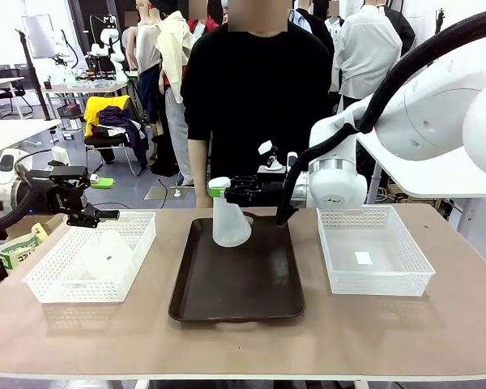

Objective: Prepare the laboratory tools.
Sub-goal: Place the picked Big flask upright in the Handle tray as instructed by the person.

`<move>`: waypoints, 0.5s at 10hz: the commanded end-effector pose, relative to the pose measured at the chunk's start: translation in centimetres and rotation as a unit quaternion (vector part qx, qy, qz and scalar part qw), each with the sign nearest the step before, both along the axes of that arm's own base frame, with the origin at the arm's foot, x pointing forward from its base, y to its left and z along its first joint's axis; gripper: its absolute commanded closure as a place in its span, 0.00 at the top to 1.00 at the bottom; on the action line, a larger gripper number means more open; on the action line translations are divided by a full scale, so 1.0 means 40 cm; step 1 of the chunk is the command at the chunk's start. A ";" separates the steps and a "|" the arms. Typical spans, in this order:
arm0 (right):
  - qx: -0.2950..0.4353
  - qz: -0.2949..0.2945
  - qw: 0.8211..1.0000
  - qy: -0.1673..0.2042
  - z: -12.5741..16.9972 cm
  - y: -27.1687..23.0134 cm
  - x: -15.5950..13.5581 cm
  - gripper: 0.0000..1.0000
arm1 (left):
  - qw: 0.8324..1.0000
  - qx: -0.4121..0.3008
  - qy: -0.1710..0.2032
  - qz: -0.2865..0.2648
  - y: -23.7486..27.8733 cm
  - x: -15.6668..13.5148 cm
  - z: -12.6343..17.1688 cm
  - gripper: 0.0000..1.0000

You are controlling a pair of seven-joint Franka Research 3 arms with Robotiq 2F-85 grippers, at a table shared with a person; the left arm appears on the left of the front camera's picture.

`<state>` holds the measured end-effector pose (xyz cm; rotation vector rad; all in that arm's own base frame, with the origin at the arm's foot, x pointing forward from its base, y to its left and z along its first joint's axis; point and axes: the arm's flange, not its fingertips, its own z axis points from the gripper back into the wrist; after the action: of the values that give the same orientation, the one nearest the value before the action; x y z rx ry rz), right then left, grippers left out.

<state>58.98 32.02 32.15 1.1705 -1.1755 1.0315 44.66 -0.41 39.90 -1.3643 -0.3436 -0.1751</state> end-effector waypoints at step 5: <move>0.023 -0.023 0.999 0.016 -0.036 -0.017 0.012 0.00 | 1.000 0.000 -0.002 -0.001 0.004 -0.002 0.005 1.00</move>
<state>59.49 31.15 31.02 1.1699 -1.1780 0.9826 44.66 -0.41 39.90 -1.3643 -0.3436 -0.1751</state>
